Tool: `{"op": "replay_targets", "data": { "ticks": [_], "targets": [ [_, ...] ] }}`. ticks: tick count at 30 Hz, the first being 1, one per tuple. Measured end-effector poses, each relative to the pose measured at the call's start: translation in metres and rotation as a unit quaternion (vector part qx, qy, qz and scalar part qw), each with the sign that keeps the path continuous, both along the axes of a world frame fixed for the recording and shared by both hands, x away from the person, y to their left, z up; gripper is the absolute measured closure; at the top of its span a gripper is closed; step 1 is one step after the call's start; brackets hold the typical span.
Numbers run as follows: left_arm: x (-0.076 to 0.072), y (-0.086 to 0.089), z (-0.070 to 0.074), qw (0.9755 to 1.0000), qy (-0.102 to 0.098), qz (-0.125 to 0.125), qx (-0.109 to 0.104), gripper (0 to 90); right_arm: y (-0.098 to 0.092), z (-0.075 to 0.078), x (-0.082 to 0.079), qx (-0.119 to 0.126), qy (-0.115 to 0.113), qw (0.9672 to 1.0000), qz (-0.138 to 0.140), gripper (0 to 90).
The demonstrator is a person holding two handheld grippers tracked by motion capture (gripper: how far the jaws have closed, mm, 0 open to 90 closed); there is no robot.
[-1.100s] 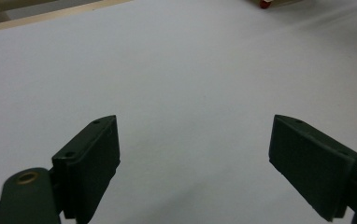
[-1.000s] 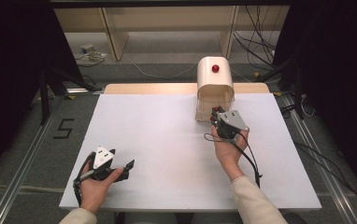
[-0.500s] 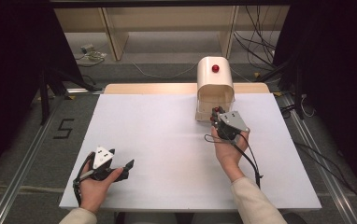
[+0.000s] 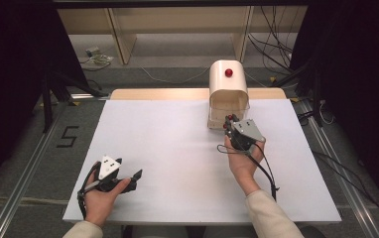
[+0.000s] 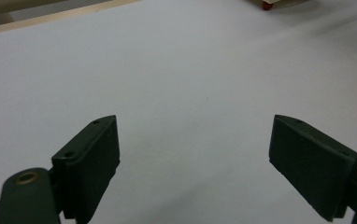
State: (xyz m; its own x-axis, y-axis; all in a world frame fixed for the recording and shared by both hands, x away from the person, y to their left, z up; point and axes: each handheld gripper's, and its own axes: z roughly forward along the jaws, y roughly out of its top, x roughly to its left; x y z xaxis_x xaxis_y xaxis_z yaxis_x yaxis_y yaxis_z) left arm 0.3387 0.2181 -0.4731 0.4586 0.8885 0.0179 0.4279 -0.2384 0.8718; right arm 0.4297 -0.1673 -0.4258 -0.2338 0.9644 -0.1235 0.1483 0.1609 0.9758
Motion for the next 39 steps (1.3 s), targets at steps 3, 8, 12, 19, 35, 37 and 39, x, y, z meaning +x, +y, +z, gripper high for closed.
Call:
{"op": "replay_targets", "data": {
  "ticks": [3,8,12,19,35,37,39],
  "targets": [
    [0.0,0.0,0.0,1.0,0.001,-0.002,0.002,16.0,0.0,0.0,-0.001,0.0,-0.001,1.0,0.0,74.1],
    [0.0,0.0,0.0,1.0,0.001,-0.002,0.002,16.0,0.0,0.0,-0.003,0.0,0.0,1.0,0.001,74.1],
    [0.0,0.0,0.0,1.0,0.001,-0.002,0.003,16.0,0.0,0.0,-0.004,0.0,-0.001,1.0,0.0,74.1],
    [0.0,0.0,0.0,1.0,0.0,-0.001,0.003,16.0,0.0,-0.001,-0.007,-0.001,-0.001,1.0,0.001,74.0],
    [0.0,0.0,0.0,1.0,0.0,-0.001,0.003,16.0,0.0,-0.002,-0.013,-0.002,0.0,1.0,0.0,74.0],
    [0.0,0.0,0.0,1.0,0.0,-0.001,0.002,16.0,0.001,-0.002,-0.013,-0.002,0.0,1.0,-0.001,74.1],
    [0.0,0.0,0.0,1.0,0.0,-0.001,0.002,16.0,0.001,-0.002,-0.014,-0.002,0.001,1.0,-0.001,74.0]
  ]
}}
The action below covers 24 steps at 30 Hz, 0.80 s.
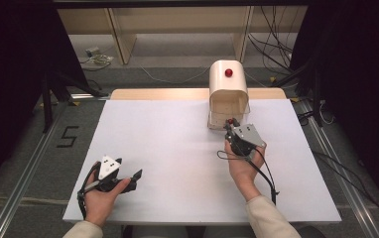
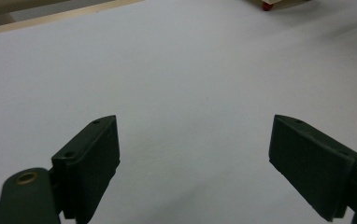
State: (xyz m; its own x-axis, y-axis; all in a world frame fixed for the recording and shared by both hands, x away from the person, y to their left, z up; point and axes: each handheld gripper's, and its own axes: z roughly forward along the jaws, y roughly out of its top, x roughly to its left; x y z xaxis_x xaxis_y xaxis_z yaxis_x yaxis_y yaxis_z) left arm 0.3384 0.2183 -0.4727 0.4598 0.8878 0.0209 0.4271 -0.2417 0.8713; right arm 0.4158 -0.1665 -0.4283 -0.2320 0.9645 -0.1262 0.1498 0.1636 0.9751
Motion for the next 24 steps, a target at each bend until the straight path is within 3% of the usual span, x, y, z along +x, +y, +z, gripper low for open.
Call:
{"op": "replay_targets", "data": {
  "ticks": [24],
  "targets": [
    [0.0,-0.0002,0.0002,1.0,-0.001,0.001,0.0,16.0,-0.0006,-0.0023,-0.0051,0.001,0.001,1.0,0.002,73.9]
  ]
}}
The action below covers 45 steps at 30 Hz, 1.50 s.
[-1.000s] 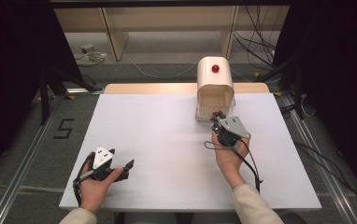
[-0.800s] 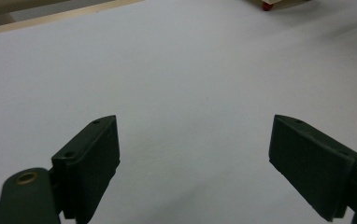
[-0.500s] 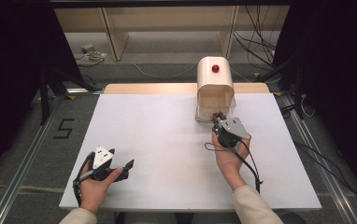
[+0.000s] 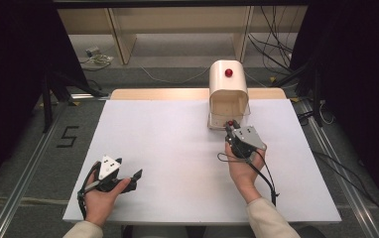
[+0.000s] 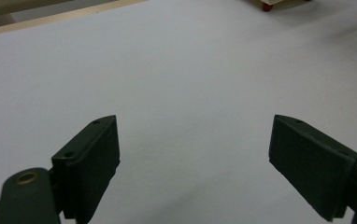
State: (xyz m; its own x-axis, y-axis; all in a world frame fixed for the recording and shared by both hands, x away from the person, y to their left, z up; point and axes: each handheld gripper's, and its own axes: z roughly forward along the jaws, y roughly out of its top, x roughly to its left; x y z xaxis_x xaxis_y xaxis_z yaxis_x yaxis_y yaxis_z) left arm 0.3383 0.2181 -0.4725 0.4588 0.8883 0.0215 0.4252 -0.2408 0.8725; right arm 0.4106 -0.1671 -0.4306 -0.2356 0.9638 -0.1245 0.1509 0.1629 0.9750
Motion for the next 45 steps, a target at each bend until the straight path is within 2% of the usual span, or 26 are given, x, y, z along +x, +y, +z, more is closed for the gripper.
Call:
{"op": "replay_targets", "data": {
  "ticks": [45],
  "targets": [
    [-0.0002,0.0001,0.0003,1.0,-0.001,0.0,0.0,16.0,-0.0009,-0.0031,-0.0054,-0.003,0.008,1.0,0.004,73.6]
  ]
}}
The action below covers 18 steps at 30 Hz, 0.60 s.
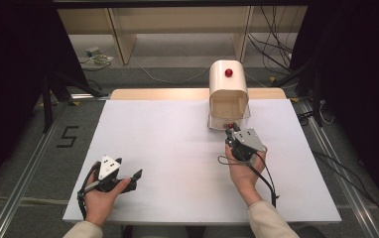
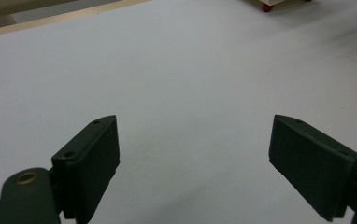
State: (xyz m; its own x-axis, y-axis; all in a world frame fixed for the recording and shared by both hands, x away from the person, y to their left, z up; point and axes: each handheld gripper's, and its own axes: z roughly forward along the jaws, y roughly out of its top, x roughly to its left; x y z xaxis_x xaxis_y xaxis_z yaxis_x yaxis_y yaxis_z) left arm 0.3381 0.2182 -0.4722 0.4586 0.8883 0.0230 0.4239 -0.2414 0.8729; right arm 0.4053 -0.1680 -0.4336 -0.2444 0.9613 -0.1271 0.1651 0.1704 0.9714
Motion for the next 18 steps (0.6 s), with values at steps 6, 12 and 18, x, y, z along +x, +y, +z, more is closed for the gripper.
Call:
{"op": "replay_targets", "data": {
  "ticks": [6,12,18],
  "targets": [
    [-0.0001,-0.0001,0.0001,1.0,0.0,0.0,0.0,16.0,-0.001,0.0002,0.0,-0.003,0.004,1.0,0.003,73.4],
    [0.0,-0.0002,0.0,1.0,0.0,0.0,0.0,16.1,-0.0026,0.0006,0.0002,-0.006,0.012,0.9999,0.007,72.2],
    [0.0,-0.0008,-0.0001,1.0,-0.001,0.0,-0.001,16.0,-0.0071,0.0018,0.001,-0.008,0.029,0.9994,0.017,66.6]
  ]
}}
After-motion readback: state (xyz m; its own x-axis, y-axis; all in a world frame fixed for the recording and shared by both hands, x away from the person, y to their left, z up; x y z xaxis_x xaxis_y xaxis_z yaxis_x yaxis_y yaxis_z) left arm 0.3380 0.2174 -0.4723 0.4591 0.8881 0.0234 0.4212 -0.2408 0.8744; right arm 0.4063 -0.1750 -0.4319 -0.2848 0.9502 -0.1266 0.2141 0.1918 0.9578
